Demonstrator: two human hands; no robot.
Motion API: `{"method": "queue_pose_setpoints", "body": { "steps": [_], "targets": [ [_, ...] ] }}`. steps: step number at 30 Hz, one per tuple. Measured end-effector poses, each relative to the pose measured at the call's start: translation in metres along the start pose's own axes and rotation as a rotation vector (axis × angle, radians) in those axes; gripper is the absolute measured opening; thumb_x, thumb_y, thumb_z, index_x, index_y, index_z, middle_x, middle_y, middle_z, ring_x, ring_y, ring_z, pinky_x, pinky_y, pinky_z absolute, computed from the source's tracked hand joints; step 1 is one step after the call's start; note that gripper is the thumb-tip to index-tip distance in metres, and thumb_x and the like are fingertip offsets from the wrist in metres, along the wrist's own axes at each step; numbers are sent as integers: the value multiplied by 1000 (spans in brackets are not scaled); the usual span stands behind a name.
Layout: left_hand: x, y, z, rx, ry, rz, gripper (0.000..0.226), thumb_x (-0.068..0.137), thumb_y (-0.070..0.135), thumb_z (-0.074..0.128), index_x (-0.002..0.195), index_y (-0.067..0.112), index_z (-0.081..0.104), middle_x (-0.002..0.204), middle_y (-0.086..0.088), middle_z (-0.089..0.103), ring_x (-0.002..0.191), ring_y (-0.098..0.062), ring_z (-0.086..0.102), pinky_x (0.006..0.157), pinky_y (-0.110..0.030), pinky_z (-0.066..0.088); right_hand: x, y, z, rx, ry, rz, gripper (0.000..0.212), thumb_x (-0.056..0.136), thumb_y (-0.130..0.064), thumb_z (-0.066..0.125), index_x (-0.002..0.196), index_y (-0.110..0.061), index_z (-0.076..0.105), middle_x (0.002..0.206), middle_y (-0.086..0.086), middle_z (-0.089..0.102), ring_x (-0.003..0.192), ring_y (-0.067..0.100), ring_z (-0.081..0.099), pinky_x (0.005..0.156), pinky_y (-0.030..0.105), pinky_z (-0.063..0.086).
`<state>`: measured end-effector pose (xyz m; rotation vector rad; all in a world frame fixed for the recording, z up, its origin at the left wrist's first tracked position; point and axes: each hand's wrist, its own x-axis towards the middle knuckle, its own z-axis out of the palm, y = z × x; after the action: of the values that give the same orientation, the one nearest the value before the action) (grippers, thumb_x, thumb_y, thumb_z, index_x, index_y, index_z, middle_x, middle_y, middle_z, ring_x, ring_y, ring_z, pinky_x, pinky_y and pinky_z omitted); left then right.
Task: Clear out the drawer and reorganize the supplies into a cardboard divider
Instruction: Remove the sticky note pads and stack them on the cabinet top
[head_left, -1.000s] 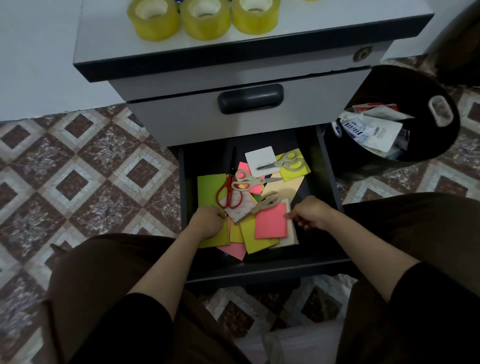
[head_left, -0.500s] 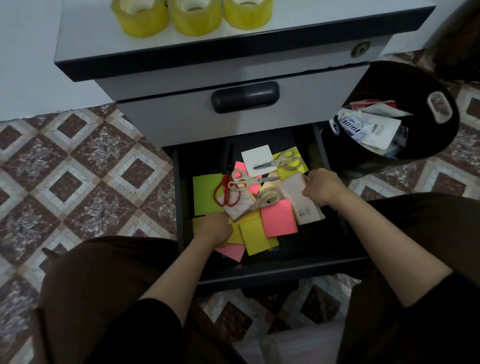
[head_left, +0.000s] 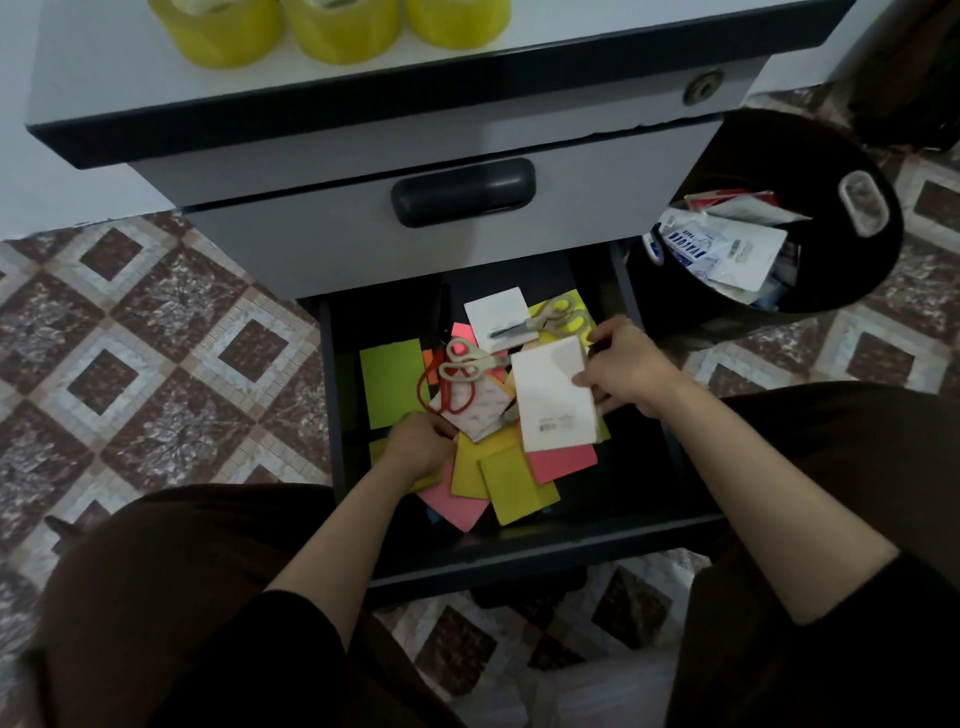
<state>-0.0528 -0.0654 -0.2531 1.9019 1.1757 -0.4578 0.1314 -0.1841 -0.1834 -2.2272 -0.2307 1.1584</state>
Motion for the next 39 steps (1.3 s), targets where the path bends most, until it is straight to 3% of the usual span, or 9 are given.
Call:
{"method": "queue_pose_setpoints", "body": {
  "steps": [6,11,16,18,22,24,28,35,39],
  "targets": [
    [-5,5,0,172,-99,53,36,79,18,72,112,9,61,112,-8,63,103,-23,59,82,-27,45,5,6,6,-39,-15,15,25,86,3,57,106,16,55,96,25,62,76,29,59,55,33,51],
    [-12,3,-6,279,-103,57,16,84,20,65,97,11,70,98,-4,63,88,-17,57,71,-25,42,6,9,8,1,33,26,26,87,-2,60,105,17,56,96,29,63,81,31,62,72,44,55],
    [-28,5,-24,314,40,112,24,91,23,55,110,9,62,114,-9,62,104,-25,57,81,-29,45,1,7,3,117,6,66,18,89,3,53,72,-2,53,78,16,58,63,24,58,50,33,51],
    [-34,8,-35,299,112,130,24,91,20,55,111,9,62,112,-11,64,103,-27,58,81,-31,47,-5,5,0,144,-2,54,11,87,8,51,81,-1,49,72,15,55,57,24,57,47,35,52],
    [-50,20,-48,169,251,187,21,89,16,59,107,6,64,105,-12,66,96,-28,60,78,-30,46,-22,3,-5,223,-43,26,42,87,12,47,123,-10,41,77,16,55,56,26,57,42,32,53],
    [-58,26,-52,111,267,207,22,89,17,61,106,4,65,100,-12,67,88,-25,60,77,-29,46,-32,3,-8,240,-40,4,39,91,9,43,127,-5,44,74,15,56,56,25,57,39,31,52],
    [-76,37,-65,16,286,245,21,88,14,62,103,1,66,93,-14,68,73,-22,59,73,-31,51,-52,-2,-25,275,5,-45,26,94,4,42,117,0,51,72,15,55,55,25,56,41,29,52],
    [-106,70,-99,-53,370,312,17,90,7,55,104,1,63,93,-16,65,88,-29,61,77,-31,45,-92,-23,-69,474,-8,-141,12,93,4,47,83,0,51,71,16,56,51,22,57,41,24,53],
    [-126,91,-117,-86,362,394,13,90,0,50,89,10,58,83,-11,58,82,-25,56,79,-40,51,-111,-34,-93,636,-80,-177,9,92,5,45,88,2,52,79,17,60,65,26,58,49,28,57]
  ]
}}
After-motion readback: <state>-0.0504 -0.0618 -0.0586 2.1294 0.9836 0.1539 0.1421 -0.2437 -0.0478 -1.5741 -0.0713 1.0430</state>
